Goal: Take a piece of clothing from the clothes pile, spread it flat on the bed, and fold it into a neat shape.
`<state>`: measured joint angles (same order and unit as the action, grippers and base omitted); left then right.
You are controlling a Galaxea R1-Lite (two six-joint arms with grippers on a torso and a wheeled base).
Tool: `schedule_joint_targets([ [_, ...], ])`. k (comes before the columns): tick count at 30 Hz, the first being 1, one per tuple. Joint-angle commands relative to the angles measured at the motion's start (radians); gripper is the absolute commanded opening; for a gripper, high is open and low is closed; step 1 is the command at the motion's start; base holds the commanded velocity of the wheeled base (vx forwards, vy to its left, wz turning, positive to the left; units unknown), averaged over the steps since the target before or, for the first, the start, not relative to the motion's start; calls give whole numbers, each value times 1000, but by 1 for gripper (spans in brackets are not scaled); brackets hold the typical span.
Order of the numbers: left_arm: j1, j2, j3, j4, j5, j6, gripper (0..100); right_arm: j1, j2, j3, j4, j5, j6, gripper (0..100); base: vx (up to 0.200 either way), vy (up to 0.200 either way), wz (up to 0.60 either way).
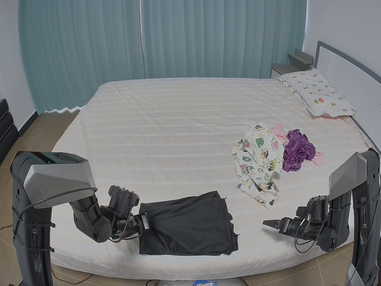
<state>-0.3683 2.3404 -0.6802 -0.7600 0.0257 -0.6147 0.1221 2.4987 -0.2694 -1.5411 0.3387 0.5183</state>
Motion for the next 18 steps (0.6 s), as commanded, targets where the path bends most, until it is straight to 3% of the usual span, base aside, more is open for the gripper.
schedule_joint_targets([
  [1,0,3,-1,-1,0,0,0,1,2,-1,-1,0,0,100,0,0,0],
  [18,0,2,1,-1,2,-4,0,1,2,-1,-1,0,0,100,0,0,0],
])
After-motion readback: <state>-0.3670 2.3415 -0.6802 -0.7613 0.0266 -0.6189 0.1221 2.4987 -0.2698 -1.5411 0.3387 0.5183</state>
